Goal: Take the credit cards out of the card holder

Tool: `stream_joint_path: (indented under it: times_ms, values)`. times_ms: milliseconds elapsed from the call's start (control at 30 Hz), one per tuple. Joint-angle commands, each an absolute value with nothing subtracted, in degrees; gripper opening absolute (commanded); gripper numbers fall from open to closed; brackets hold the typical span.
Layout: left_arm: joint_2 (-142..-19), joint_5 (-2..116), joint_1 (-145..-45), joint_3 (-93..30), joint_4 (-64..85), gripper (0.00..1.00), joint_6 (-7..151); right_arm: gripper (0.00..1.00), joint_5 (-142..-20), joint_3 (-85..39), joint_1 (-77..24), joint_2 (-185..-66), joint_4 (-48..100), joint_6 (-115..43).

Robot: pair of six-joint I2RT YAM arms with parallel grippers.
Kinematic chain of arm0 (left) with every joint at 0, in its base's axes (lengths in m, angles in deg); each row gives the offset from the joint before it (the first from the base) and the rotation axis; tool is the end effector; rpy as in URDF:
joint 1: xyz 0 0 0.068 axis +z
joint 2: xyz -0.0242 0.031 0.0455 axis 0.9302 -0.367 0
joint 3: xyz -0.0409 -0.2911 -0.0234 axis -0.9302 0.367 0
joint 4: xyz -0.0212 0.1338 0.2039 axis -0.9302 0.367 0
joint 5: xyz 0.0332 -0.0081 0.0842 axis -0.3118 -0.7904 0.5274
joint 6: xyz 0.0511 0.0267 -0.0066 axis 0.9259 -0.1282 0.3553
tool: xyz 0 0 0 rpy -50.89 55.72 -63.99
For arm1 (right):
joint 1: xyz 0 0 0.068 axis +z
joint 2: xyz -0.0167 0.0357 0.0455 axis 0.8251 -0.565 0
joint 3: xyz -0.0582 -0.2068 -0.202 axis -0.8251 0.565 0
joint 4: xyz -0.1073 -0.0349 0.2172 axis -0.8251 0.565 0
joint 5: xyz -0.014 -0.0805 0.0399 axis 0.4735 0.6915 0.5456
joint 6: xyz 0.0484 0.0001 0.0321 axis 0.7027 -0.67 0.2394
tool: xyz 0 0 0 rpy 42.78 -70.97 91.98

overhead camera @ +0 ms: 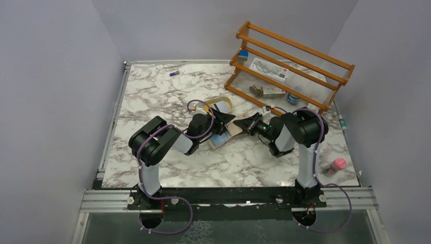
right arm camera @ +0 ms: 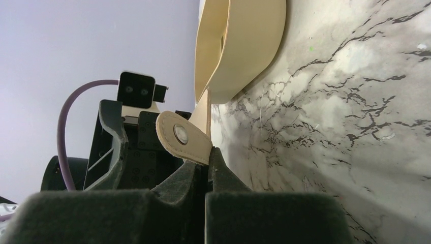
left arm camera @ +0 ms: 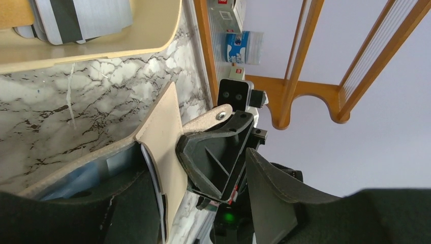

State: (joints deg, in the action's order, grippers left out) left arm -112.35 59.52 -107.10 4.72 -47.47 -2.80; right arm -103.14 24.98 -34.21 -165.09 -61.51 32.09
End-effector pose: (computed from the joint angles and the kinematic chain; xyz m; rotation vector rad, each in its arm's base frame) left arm 0.2697 -0.2208 0.1671 -0.7687 1.9522 -1.5696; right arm 0.2945 0.1376 0.1211 0.4446 1.9092 1.6255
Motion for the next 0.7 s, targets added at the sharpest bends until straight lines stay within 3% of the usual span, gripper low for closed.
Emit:
stream_joint_path:
  times_ms: [0, 667]
  values:
    - [-109.04, 49.48, -107.9, 0.94, -54.01, 0.57, -3.85, 0.01, -111.33, 25.29, -31.16, -166.76, -76.65, 30.33]
    - [-105.65, 47.36, -105.92, 6.19, -56.33, 0.57, -4.08, 0.01, -111.37, 25.73, -31.84, -167.64, -76.73, 30.04]
